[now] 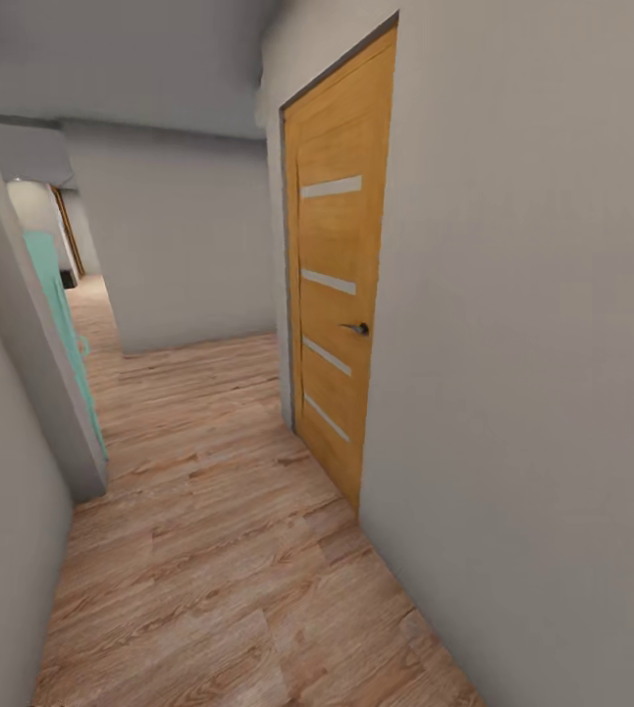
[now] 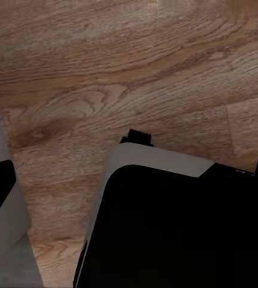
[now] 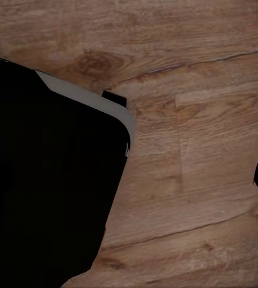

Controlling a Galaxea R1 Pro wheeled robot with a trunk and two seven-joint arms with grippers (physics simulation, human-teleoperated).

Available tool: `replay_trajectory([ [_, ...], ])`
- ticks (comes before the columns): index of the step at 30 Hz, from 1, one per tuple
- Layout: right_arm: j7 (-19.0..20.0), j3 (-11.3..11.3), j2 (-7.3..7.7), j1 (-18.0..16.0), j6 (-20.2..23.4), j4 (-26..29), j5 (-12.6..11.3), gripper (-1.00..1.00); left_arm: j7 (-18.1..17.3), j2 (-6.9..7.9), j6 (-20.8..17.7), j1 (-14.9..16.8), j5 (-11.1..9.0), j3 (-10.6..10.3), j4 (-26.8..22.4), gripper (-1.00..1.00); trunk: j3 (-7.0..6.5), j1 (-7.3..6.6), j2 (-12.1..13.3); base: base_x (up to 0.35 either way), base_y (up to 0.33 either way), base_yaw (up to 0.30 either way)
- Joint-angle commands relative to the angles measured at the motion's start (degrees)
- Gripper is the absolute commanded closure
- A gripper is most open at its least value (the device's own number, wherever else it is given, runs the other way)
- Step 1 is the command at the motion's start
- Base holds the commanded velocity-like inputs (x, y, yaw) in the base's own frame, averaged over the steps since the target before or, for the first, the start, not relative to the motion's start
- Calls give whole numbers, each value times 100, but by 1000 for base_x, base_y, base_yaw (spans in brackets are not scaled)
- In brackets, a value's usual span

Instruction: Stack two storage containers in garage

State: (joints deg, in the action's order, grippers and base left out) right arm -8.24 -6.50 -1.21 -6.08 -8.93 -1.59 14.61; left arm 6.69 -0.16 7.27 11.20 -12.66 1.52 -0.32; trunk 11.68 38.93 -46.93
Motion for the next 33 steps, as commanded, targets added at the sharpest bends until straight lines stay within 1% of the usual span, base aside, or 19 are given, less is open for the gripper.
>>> replay_trajectory([
  [1, -37, -44, -2, -7, -21, -17, 15, -100, 8, -2, 20, 5, -17, 14, 5, -100, 8, 3, -5, 261, 0, 277],
  [33, -37, -44, 5, -7, -36, -17, 15, -100, 8, -8, 20, 5, -17, 15, 5, -100, 8, 3, -5, 247, 0, 277],
])
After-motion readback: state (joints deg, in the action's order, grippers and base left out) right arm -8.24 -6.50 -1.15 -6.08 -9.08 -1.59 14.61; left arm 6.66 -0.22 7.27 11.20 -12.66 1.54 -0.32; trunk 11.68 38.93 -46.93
